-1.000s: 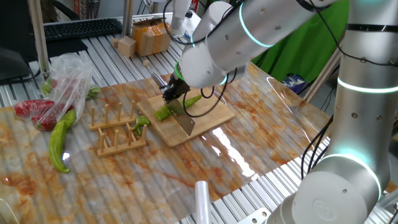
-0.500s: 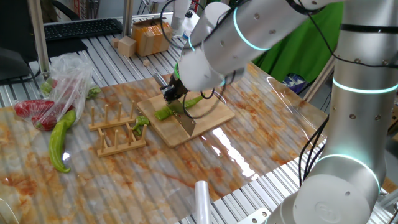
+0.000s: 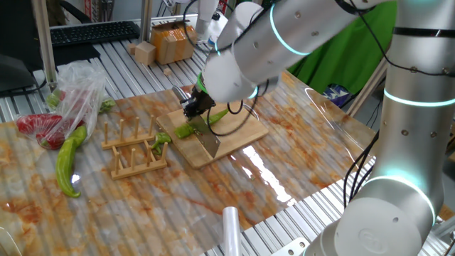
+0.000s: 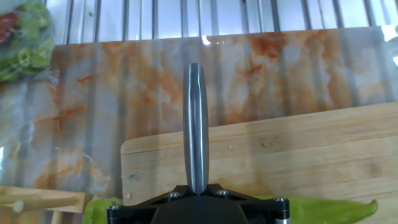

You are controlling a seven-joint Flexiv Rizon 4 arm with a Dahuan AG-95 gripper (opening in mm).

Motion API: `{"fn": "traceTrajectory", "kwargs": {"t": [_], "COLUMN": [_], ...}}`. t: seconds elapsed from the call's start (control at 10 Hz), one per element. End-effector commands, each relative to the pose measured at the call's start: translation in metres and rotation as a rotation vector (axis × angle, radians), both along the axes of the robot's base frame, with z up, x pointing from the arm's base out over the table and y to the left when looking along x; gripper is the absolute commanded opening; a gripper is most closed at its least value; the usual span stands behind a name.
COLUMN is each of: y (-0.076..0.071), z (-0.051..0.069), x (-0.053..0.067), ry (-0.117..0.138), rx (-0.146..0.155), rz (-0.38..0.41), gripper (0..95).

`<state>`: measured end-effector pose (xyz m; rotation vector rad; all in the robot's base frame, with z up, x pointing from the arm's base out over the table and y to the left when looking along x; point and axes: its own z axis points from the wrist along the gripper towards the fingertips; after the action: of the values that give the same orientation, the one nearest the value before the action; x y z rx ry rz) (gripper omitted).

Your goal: Chop the chili peppers

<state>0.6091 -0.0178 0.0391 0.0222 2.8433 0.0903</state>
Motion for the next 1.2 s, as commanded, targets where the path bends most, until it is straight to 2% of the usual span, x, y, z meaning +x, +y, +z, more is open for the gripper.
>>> {"fn": "traceTrajectory", "kwargs": {"t": [0.1,0.2,0.3,0.4,0.5,0.6,0.7,0.9,1.0,1.1,1.2], "y": [0.003,0.003,0.003,0.003,0.002,0.001,0.002,0.005,0.005,0.005,0.004], "z": [-0.003,-0.003,-0.004,-0.004,-0.003,-0.002,-0.001,0.001,0.002,0.005,0.008], "x": [0.001,0.001,0.001,0.001,0.001,0.000,0.000,0.000,0.000,0.000,-0.001], "ry": [0.018,0.019,0.019,0.022,0.030,0.031,0.036,0.039,0.044,0.048,0.053], "rx": [0.028,0.018,-0.037,-0.025,-0.044,-0.047,0.010,-0.001,0.008,-0.009,-0.006], "rz": [0.009,0.006,0.015,0.015,0.017,0.019,0.018,0.010,0.008,0.009,0.009], "gripper": [0.0,0.0,0.0,0.0,0.0,0.0,0.0,0.0,0.0,0.0,0.0]}}
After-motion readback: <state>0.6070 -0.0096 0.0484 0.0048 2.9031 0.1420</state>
